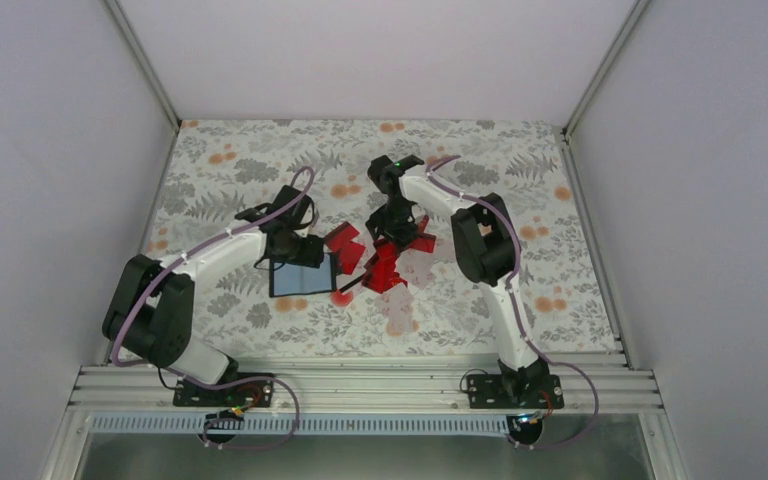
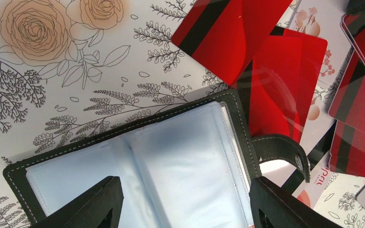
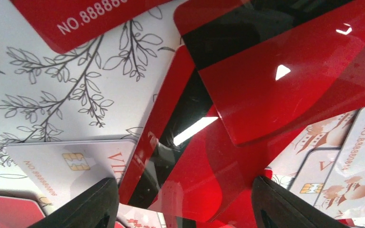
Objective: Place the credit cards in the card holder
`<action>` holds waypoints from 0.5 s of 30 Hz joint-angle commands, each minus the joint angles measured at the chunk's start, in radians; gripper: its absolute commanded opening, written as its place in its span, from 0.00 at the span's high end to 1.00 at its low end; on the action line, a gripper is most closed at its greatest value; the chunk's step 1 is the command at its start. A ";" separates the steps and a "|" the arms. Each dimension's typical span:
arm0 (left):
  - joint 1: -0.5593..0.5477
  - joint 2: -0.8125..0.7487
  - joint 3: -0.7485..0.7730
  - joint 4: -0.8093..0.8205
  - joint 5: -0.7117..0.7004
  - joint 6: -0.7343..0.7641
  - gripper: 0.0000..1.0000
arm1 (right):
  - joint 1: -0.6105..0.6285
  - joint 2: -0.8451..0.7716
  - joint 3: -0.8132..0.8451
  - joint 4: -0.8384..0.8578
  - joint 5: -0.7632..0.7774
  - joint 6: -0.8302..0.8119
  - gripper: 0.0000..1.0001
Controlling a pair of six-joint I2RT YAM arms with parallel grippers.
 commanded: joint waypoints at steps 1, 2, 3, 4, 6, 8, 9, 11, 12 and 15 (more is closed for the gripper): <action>-0.001 -0.033 -0.018 0.010 0.003 0.008 0.32 | 0.000 0.047 0.004 -0.043 0.029 0.002 0.34; -0.001 -0.034 -0.020 0.010 0.003 0.008 0.32 | -0.001 0.044 0.000 -0.047 0.031 0.004 0.37; -0.002 -0.035 -0.020 0.010 0.001 0.009 0.32 | -0.002 0.038 -0.007 -0.047 0.034 0.006 0.38; -0.001 -0.036 -0.019 0.010 0.000 0.009 0.32 | -0.002 0.031 -0.013 -0.048 0.035 0.008 0.39; -0.001 -0.035 -0.019 0.010 -0.002 0.009 0.33 | -0.002 0.021 -0.018 -0.049 0.039 0.007 0.39; -0.001 -0.033 -0.017 0.008 -0.002 0.010 0.32 | -0.002 0.014 -0.020 -0.051 0.039 -0.003 0.39; 0.000 -0.033 -0.015 0.009 -0.003 0.011 0.32 | -0.002 0.011 -0.021 -0.052 0.039 -0.008 0.39; -0.001 -0.031 -0.015 0.007 -0.004 0.011 0.32 | -0.002 -0.003 -0.027 -0.053 0.045 -0.024 0.39; 0.000 -0.032 -0.014 0.008 -0.004 0.012 0.32 | -0.001 -0.011 -0.034 -0.050 0.048 -0.032 0.39; -0.001 -0.031 -0.012 0.007 -0.006 0.009 0.33 | -0.001 -0.045 -0.065 -0.030 0.059 -0.066 0.39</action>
